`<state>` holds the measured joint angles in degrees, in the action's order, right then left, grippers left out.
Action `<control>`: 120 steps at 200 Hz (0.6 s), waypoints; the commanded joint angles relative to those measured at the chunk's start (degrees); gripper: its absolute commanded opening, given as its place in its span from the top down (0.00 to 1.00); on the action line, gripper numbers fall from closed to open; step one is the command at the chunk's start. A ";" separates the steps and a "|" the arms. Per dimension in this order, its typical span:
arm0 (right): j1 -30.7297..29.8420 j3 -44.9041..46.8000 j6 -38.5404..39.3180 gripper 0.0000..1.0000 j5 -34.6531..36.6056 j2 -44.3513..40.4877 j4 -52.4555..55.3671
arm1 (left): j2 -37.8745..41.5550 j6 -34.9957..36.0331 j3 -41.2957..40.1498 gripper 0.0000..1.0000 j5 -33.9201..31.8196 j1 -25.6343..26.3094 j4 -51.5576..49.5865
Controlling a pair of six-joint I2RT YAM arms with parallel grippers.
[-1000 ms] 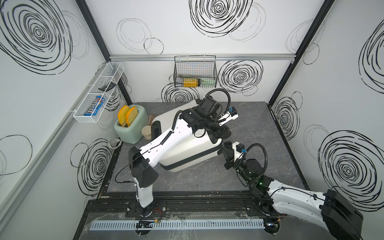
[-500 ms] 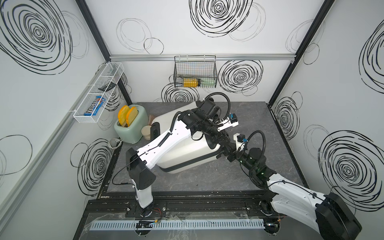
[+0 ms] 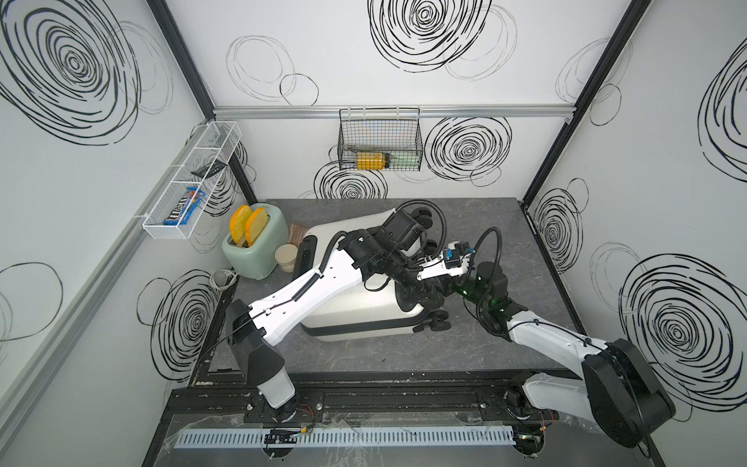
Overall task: Open the suitcase zippers
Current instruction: Unzip the zipper on the suitcase.
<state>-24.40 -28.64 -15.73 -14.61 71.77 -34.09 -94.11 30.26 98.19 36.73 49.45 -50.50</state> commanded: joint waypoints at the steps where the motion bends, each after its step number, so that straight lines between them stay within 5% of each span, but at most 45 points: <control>1: 4.19 -5.11 -3.20 1.00 0.19 3.62 -2.71 | 5.73 -1.22 -2.88 0.75 13.95 1.53 5.87; 52: 9.57 -14.77 -3.96 1.00 -4.50 15.94 -3.88 | 7.35 -0.36 -7.17 0.75 15.92 2.23 7.78; 100: 12.27 -15.59 -2.04 1.00 -11.45 17.47 -3.50 | 7.84 -1.54 -9.77 0.73 8.15 1.36 11.22; 120: 12.59 -11.93 -1.29 0.72 -11.64 13.27 -2.97 | 7.54 -2.64 -10.09 0.73 2.65 1.01 12.67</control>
<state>-11.94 -43.20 -18.13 -23.97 89.84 -36.07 -88.90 33.26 88.40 38.74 52.31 -44.56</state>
